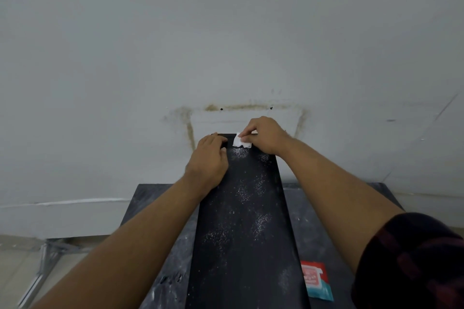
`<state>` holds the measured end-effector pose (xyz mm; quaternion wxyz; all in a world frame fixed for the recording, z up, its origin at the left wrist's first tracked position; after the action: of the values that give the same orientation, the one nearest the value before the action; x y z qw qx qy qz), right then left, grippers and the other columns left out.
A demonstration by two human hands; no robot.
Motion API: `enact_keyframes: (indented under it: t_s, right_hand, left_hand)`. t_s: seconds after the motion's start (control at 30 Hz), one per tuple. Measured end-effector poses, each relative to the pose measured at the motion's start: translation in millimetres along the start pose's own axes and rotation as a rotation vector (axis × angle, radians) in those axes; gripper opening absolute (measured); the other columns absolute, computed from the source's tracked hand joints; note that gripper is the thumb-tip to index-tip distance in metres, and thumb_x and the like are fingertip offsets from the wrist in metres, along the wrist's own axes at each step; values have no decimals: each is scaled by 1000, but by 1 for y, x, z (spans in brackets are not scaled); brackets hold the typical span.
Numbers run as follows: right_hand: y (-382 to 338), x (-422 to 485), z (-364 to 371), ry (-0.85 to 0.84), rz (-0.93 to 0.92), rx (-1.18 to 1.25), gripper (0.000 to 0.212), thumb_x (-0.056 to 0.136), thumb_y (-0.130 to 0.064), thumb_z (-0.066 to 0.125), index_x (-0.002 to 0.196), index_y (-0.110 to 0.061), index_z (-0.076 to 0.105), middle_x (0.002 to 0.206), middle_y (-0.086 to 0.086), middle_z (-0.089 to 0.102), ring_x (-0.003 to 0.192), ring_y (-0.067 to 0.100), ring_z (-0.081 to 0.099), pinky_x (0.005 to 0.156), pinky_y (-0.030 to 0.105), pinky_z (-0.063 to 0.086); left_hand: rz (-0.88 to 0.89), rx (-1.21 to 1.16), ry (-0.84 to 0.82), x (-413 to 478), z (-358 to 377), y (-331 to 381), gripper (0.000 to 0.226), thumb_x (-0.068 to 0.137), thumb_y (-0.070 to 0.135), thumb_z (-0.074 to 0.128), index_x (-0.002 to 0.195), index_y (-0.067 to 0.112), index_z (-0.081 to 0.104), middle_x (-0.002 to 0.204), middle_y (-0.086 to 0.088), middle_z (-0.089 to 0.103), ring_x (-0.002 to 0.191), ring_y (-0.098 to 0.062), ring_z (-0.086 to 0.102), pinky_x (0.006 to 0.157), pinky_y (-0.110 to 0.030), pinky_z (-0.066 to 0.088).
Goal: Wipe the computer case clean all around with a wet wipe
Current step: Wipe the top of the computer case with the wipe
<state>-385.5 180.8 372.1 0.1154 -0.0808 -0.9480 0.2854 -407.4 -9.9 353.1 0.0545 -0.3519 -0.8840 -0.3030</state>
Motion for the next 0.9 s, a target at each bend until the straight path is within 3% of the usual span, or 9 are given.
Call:
enact_keyframes:
  t_s: [0.1,0.23,0.37,0.5,0.6,0.73,0.83,0.9]
  right_hand:
    - [14,-3,-13,113,96,-89,10,94,-26,81,103,-26,85,107,-8,79,100,13,70,85,29,49]
    - [11,-5,-8,-6,27,27,9,90,-21,85,98,-23,85,103,-9,75,100,10,66,92,29,47]
    - [23,-9,-19,88,95,-75,10,93,-22,81,102,-25,85,104,-9,78,99,9,68,86,29,48]
    - [12,-13,-5,-2,34,26,9,87,-26,86,94,-31,86,97,-15,75,96,6,66,97,40,52]
    - [18,-16,-21,160,146,-160,10,92,-31,78,99,-36,84,104,-16,77,105,11,63,101,40,39]
    - [8,-19,-6,70,57,20,11,91,-24,81,101,-26,85,104,-9,77,99,9,68,100,42,55]
    - [11,-20,-14,133,104,-126,8,91,-33,79,98,-35,84,103,-17,76,98,6,60,99,40,42]
    - [17,-22,-19,184,125,-174,8,93,-31,78,97,-34,84,99,-17,75,97,8,58,97,40,42]
  left_hand:
    - [-1,5,-12,0,2,-1,39,110,21,45,147,11,56,151,-7,55,148,-21,39,123,-41,36]
    - [-2,-2,0,0,1,0,40,109,20,46,147,12,56,151,-6,56,148,-21,39,123,-40,35]
    - [1,1,-8,0,1,0,39,110,19,46,146,11,55,148,-4,57,147,-20,38,122,-36,34]
    - [-2,-1,-2,0,0,0,38,109,18,48,145,11,57,146,-6,58,145,-21,40,121,-35,34]
    - [-6,6,-16,1,2,0,38,109,20,47,145,12,56,147,-6,57,146,-21,40,120,-37,37]
    - [-4,30,-11,1,3,1,40,108,22,50,144,9,58,149,-8,56,149,-24,40,121,-41,38]
    - [-13,43,-24,1,4,2,44,109,27,51,149,8,56,160,-10,50,154,-23,34,125,-40,32]
    - [-28,26,-37,-1,5,2,46,110,29,50,151,10,54,162,-8,48,154,-20,33,127,-39,30]
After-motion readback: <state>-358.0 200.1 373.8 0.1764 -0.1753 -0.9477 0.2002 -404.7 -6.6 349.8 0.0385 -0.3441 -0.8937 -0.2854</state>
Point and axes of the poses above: each hand's wrist, its own x-axis towards the middle knuckle, its own z-axis out of the palm, y = z × x, the point moved 8 cm from there along x, towards the middle knuckle
